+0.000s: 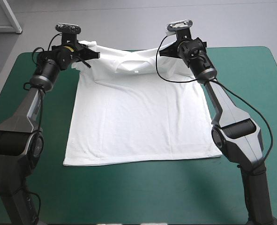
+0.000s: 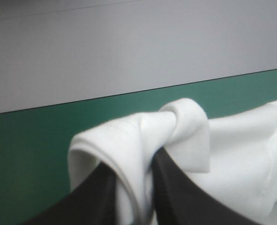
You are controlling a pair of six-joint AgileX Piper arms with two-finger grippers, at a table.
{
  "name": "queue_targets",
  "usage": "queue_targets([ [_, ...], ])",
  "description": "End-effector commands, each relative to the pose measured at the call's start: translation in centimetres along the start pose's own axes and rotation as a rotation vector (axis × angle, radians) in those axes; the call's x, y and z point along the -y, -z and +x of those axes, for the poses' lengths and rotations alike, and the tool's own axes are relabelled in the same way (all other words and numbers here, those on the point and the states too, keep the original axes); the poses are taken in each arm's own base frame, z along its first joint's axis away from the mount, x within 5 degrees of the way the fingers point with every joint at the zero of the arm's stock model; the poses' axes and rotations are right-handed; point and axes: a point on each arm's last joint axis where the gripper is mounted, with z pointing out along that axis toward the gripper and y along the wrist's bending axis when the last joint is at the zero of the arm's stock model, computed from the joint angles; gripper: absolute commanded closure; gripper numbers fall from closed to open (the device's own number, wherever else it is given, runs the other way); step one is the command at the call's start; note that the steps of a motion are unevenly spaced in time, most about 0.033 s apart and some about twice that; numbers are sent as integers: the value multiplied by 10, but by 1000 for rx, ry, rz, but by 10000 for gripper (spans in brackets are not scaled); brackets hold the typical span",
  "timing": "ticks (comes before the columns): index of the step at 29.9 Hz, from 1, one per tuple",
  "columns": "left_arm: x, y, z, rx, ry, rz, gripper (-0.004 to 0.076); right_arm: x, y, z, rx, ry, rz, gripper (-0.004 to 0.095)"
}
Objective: Fold the cloth
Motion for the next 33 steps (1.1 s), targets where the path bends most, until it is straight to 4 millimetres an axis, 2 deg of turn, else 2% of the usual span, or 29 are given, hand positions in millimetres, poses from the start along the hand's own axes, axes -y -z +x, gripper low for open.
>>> queue_targets([
  [1, -1, 5, -23, 186, 56, -12, 357, 14, 28, -33, 169, -10, -24, 424],
  [2, -2, 2, -21, 188, 59, -13, 278, 17, 28, -32, 159, -10, -18, 295],
  [4, -1, 1, -20, 179, 52, -11, 178, 22, 30, -30, 128, -10, -3, 115],
  [6, -1, 11, -26, 149, 26, -9, 153, 27, 42, -33, 94, 6, 18, 34],
  [9, 1, 43, -42, 50, -15, 2, 155, 37, 78, -41, 22, 4, 61, 44],
  [13, 5, 99, -52, -186, 23, 37, 160, 52, 135, -43, -129, 19, 110, 96],
  [16, 8, 122, -43, -385, 50, 58, 160, 53, 162, -48, -106, -18, 67, 141],
  [19, 11, 127, -33, -446, 93, 70, 160, 50, 180, -47, -110, -38, -1, 204],
  [21, 13, 129, -24, -483, 111, 86, 160, 47, 185, -39, -151, -48, -35, 243],
  [24, 15, 139, 2, -571, 102, 82, 160, 48, 200, -16, -233, -42, -49, 262],
  [29, 15, 165, 60, -744, 91, 36, 160, 55, 222, 39, -392, -30, -35, 262],
  [33, 18, 185, 92, -822, 96, 30, 160, 54, 235, 79, -495, -38, -57, 262],
])
